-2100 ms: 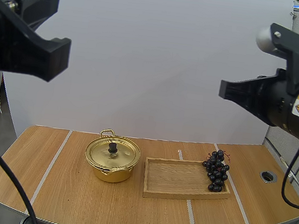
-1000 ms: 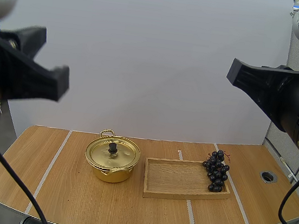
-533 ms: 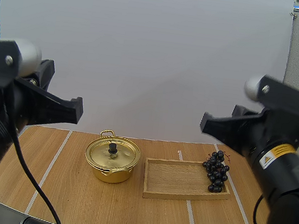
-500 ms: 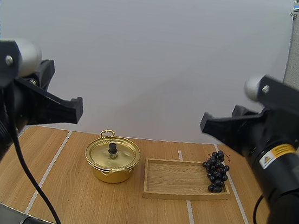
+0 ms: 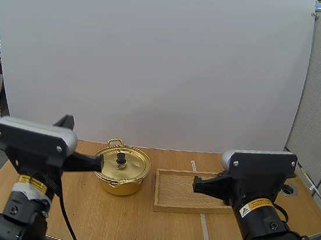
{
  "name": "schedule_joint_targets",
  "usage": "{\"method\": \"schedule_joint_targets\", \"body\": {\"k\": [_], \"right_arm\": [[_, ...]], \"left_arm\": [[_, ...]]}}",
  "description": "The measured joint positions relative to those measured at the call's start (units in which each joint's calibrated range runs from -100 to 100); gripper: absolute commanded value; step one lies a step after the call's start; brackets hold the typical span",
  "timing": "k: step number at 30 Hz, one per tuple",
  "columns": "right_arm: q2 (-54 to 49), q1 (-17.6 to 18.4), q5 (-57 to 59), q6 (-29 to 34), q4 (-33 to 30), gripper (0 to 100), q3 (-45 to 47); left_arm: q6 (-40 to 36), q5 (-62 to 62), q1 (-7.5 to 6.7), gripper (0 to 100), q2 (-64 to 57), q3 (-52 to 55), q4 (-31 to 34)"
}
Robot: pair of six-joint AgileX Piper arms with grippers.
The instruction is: Open the pot, put the pineapple inside, and close it
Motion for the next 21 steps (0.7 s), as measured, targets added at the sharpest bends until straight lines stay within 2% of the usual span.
{"method": "schedule_joint_targets", "body": {"k": [9, 16, 21], "right_arm": [[0.00, 0.15, -0.57, 0.00, 0.00, 0, 5.10], [0.00, 0.15, -0.18, 0.00, 0.96, 0, 7.78], [0.00, 0.15, 3.83, 0.00, 4.28, 0, 7.78]], "left_arm": [[-0.23, 1.93, 0.00, 0, 0.00, 4.22, 0.00], [-2.41, 15.32, 0.10, 0, 0.00, 4.22, 0.00], [-4.35, 26.14, 0.98, 0, 0.00, 4.35, 0.00]]}}
